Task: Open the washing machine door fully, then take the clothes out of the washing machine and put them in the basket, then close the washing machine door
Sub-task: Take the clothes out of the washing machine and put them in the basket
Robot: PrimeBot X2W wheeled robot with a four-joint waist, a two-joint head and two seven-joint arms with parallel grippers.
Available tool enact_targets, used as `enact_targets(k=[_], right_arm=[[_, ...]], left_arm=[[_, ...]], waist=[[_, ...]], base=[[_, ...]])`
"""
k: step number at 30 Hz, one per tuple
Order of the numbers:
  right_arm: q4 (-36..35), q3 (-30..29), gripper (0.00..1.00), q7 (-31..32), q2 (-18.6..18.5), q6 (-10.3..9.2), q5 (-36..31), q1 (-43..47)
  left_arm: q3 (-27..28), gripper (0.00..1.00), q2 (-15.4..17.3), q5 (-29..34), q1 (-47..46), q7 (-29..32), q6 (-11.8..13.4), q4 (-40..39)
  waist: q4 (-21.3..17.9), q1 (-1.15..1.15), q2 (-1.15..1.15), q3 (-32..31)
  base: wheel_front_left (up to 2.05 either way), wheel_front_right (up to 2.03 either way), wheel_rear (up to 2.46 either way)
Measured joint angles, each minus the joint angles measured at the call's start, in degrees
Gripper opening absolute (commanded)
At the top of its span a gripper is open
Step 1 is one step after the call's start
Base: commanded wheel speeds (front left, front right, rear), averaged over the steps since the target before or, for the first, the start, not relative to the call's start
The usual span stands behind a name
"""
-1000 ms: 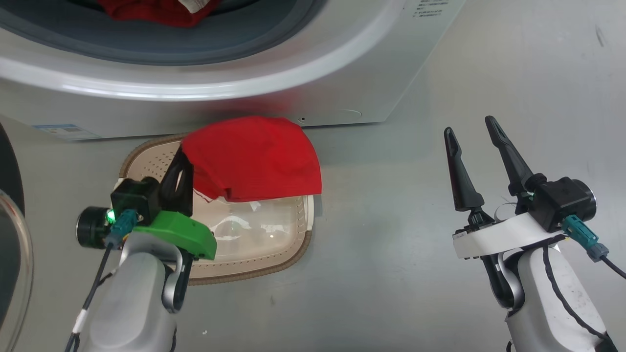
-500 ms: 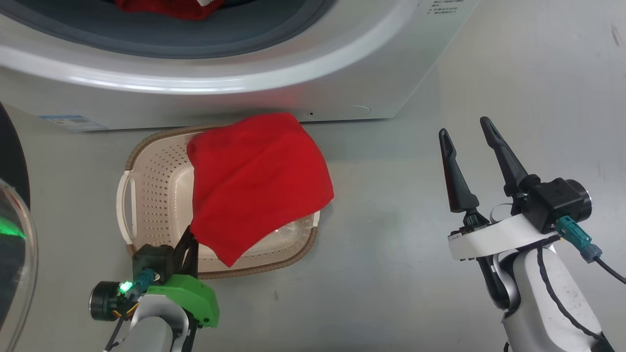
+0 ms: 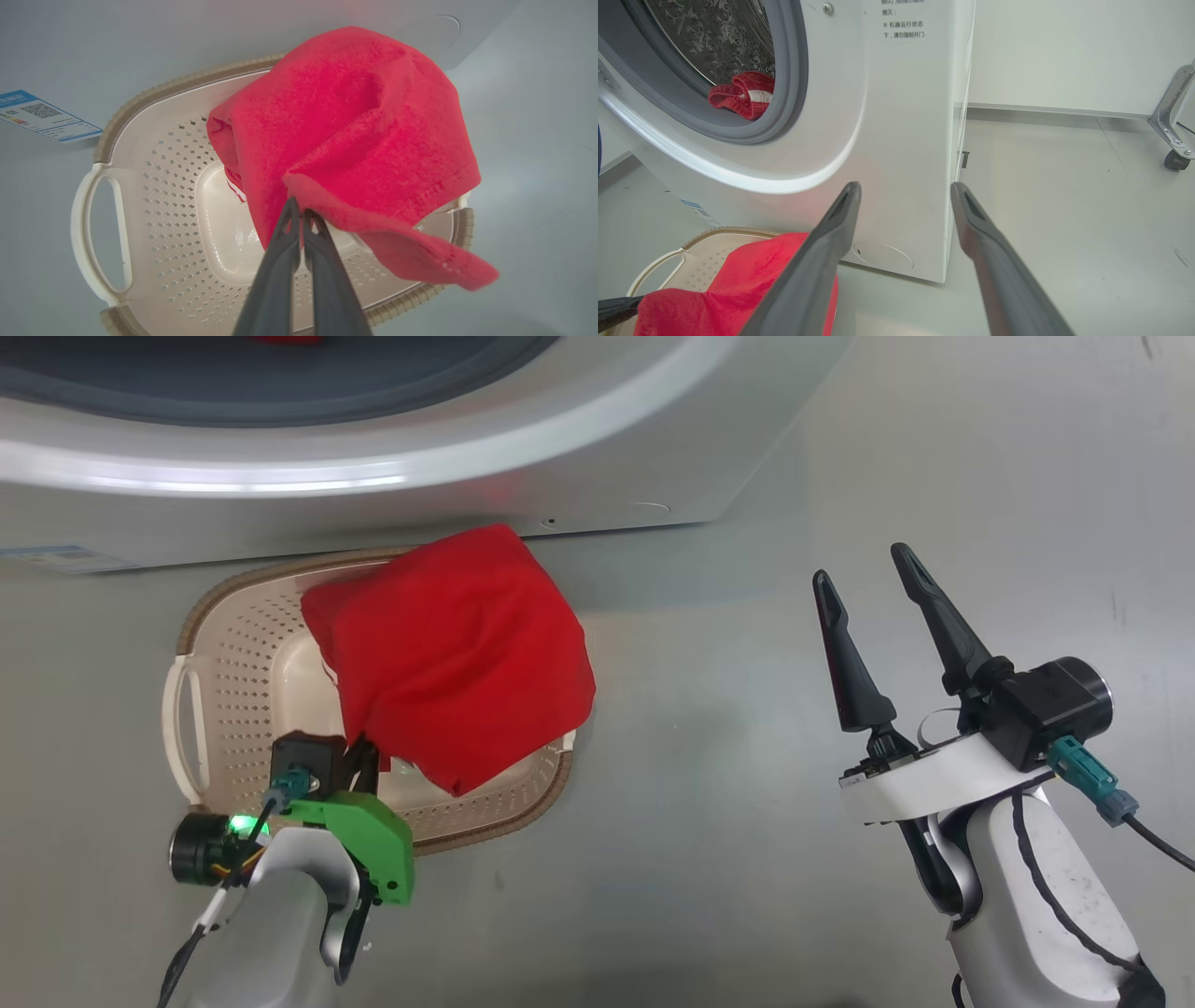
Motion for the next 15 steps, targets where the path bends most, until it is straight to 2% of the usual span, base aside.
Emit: enact_targets(k=[10, 11, 13, 15], right_arm=[[-0.73, 0.18, 1.00, 0.00, 0.07, 0.00, 0.10, -1.56], [-0.79, 0.18, 1.00, 0.00, 0.07, 0.00, 0.11, -1.70], [-0.88, 0.18, 1.00, 0.00, 0.08, 0.00, 0.25, -2.09], [-1.12, 0.08, 1.00, 0.00, 0.10, 0.00, 0.60, -2.41]], left_arm=[[-0.45, 0.00, -0.05, 1.12, -8.76, 3.10, -0.70, 5.93], [-0.41, 0.29, -0.05, 1.12, -9.48, 3.35, -0.70, 6.50], [-0.32, 1.00, -0.05, 1.12, -10.68, 3.91, -0.71, 7.64], [-0.30, 1.00, -0.05, 1.16, -11.59, 3.91, -0.71, 8.67]], waist=[[-3.58, 0.00, 0.00, 3.67], [-3.93, 0.00, 0.00, 4.07], [-4.62, 0.00, 0.00, 4.88], [-5.25, 0.00, 0.00, 5.68]], base=[[0.00, 0.00, 0.00], [0.00, 0.00, 0.00], [0.00, 0.00, 0.00], [0.00, 0.00, 0.00]])
